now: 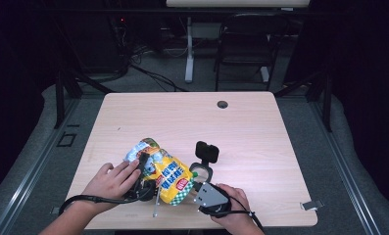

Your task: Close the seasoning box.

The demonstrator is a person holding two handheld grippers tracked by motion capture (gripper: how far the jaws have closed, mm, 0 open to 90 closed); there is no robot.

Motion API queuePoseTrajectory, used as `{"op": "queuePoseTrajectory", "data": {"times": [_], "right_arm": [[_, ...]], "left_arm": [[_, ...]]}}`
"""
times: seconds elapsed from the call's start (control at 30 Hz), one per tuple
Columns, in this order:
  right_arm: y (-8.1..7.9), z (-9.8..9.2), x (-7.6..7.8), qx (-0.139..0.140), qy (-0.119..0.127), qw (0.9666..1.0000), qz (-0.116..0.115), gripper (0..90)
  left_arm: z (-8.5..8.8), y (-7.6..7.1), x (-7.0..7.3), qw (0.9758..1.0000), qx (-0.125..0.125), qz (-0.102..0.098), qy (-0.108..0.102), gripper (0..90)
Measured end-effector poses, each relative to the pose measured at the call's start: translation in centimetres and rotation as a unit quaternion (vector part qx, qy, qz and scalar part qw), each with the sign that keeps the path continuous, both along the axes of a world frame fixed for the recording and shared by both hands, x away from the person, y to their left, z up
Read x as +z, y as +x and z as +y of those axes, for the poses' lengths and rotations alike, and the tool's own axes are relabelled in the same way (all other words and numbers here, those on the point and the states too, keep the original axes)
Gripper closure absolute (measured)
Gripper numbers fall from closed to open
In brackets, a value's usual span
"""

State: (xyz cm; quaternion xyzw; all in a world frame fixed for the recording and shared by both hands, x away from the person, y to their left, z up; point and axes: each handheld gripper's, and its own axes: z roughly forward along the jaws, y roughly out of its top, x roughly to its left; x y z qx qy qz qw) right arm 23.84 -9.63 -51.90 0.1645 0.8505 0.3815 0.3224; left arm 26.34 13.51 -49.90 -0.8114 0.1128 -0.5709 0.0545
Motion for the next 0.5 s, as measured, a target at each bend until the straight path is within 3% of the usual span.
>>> {"op": "queuePoseTrajectory", "data": {"times": [0.5], "right_arm": [[-0.10, -0.14, 0.04, -0.005, 0.006, 1.0000, -0.001, 90.0]], "left_arm": [[-0.55, 0.06, 0.83, 0.9995, 0.004, 0.004, 0.030, 61.4]]}}
